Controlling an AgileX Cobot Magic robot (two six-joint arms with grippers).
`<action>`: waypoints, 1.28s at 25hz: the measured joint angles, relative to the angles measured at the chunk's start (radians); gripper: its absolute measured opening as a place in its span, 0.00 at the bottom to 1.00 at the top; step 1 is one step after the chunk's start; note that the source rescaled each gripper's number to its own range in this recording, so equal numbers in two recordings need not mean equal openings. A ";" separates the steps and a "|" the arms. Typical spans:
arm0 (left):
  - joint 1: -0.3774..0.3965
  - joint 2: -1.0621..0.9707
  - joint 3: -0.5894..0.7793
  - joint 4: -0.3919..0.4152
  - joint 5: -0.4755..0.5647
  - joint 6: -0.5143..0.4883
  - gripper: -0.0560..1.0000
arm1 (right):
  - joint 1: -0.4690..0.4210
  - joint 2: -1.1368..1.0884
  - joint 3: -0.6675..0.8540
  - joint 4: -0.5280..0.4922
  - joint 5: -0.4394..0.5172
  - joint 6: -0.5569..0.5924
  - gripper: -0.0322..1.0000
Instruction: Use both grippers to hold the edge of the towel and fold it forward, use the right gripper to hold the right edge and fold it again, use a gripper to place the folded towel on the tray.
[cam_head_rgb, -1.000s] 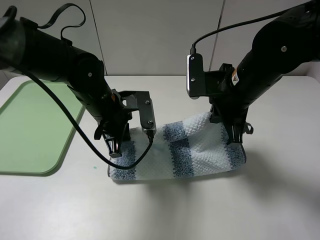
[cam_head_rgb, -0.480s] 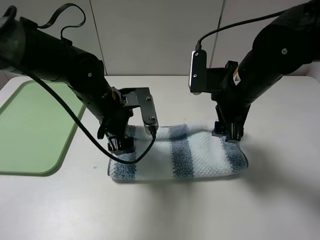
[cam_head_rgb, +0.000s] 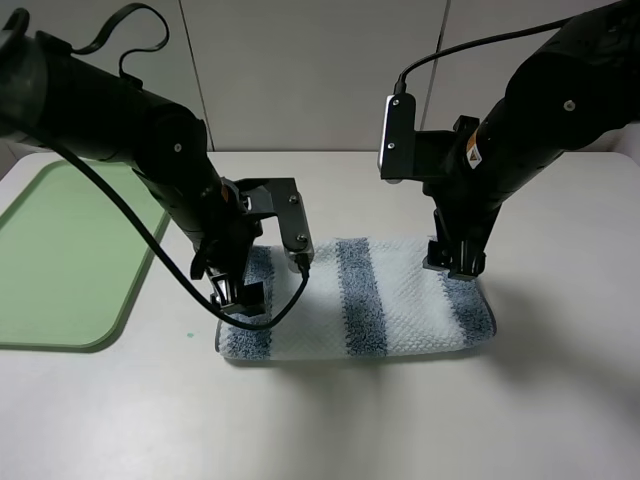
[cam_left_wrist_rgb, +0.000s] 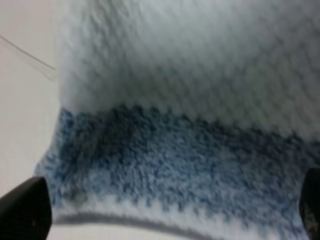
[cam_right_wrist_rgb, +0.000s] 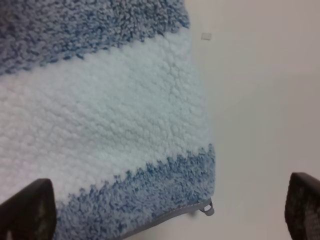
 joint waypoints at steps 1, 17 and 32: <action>0.000 -0.020 0.000 0.001 0.017 -0.006 1.00 | 0.000 0.000 0.000 0.000 0.000 0.002 1.00; 0.000 -0.661 0.001 0.003 0.507 -0.395 1.00 | 0.000 -0.063 -0.003 0.150 0.141 0.290 1.00; 0.000 -1.343 0.250 -0.024 0.544 -0.579 1.00 | 0.000 -0.063 -0.003 0.237 0.171 0.297 1.00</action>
